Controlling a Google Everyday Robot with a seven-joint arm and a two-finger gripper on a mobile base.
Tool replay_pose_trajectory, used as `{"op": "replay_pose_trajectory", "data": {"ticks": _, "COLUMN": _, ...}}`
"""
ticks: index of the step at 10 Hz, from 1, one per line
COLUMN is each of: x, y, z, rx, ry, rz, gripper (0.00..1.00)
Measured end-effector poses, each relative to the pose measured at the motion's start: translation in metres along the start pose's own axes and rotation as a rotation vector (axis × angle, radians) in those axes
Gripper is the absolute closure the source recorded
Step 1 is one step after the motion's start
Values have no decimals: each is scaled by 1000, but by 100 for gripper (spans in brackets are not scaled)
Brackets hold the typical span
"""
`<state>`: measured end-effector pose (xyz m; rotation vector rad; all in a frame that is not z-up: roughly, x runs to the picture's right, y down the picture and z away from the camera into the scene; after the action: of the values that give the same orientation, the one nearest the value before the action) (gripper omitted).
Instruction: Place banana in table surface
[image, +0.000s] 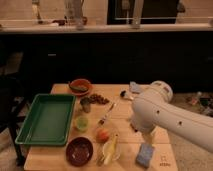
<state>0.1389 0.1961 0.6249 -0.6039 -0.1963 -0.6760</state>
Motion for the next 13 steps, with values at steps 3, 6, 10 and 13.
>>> {"op": "replay_pose_trajectory", "data": {"ticks": 3, "x": -48, "y": 0, "z": 12, "rx": -34, "ry": -4, "rz": -170, "gripper": 20}}
{"op": "replay_pose_trajectory", "data": {"ticks": 6, "x": -54, "y": 0, "z": 13, "rx": -36, "ry": -1, "rz": -183, "gripper": 20}}
{"op": "replay_pose_trajectory", "data": {"ticks": 10, "x": -53, "y": -2, "z": 14, "rx": -39, "ry": -3, "rz": -193, "gripper": 20}}
{"op": "replay_pose_trajectory", "data": {"ticks": 13, "x": -64, "y": -26, "z": 19, "rx": -28, "ry": -30, "rz": -268, "gripper": 20}}
